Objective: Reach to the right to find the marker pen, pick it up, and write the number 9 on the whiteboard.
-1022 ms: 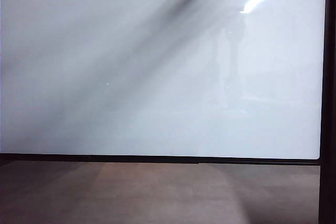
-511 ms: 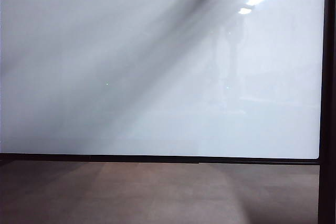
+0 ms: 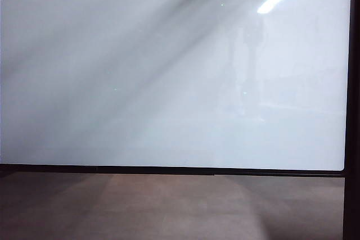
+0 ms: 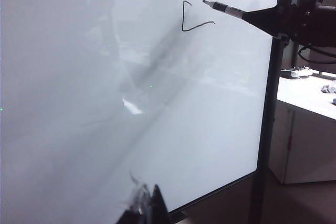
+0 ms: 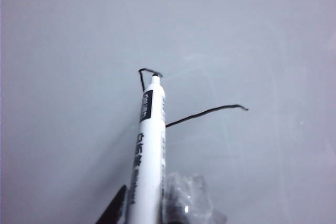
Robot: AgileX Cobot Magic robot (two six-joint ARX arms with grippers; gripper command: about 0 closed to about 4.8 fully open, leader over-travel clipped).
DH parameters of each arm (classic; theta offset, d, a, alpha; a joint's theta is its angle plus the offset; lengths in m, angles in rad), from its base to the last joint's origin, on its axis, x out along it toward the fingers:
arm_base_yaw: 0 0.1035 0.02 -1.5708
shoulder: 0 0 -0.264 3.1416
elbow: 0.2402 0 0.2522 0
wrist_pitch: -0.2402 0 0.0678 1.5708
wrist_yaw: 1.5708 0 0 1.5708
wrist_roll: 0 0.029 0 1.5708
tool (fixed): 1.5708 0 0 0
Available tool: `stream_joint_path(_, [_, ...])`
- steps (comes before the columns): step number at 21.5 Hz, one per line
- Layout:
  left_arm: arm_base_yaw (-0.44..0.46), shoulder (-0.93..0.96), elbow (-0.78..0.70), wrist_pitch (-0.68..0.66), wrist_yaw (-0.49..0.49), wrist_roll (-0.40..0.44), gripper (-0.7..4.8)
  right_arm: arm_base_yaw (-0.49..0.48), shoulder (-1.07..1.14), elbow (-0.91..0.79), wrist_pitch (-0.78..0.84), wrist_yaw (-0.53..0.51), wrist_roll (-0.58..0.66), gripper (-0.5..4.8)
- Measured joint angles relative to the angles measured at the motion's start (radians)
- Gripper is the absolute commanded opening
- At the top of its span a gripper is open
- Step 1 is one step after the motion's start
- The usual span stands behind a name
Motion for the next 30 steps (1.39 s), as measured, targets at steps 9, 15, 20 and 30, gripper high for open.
stream_joint_path(9, [0.0, 0.0, 0.0, 0.0, 0.001, 0.0, -0.05, 0.02, 0.104, 0.131, 0.003, -0.02, -0.002, -0.03])
stream_joint_path(15, [0.0, 0.0, 0.0, 0.0, 0.005, 0.0, -0.05, 0.021, 0.111, 0.134, -0.045, -0.027, -0.007, -0.03])
stream_joint_path(20, [0.0, 0.0, 0.0, 0.0, 0.005, 0.0, -0.05, 0.021, 0.117, 0.134, -0.046, -0.014, -0.007, -0.03])
stream_joint_path(30, [0.0, 0.001, 0.0, 0.0, 0.005, 0.0, -0.05, -0.052, 0.106, 0.134, -0.082, -0.034, -0.011, -0.02])
